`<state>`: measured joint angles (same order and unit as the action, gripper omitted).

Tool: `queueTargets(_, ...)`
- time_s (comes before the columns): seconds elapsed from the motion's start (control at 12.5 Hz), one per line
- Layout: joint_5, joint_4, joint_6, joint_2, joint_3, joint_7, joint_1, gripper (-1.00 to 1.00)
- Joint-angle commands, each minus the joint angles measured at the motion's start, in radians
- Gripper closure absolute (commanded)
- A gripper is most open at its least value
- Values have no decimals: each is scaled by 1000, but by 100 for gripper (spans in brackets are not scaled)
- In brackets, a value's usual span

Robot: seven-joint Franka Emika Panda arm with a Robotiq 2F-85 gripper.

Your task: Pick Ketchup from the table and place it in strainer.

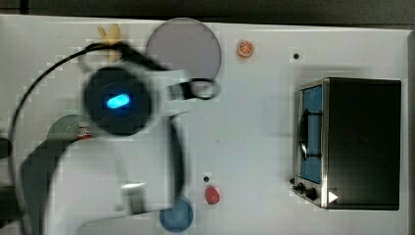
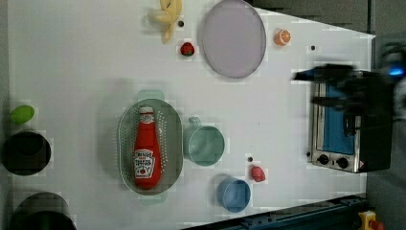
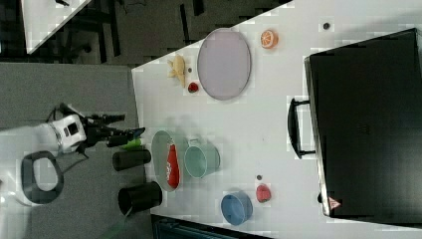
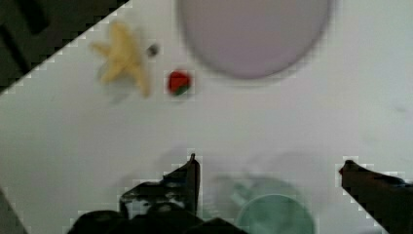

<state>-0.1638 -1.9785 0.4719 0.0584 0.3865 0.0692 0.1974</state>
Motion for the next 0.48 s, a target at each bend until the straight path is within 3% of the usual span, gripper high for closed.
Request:
queueTargets(0.08,22,118,-190,4,-155,-39,84,-100)
queueTargets(0.24,96,188,-308,5,-201,-39,83,-100)
queueTargets(0.48,185,243,-321,5,-196,-41,83,-100)
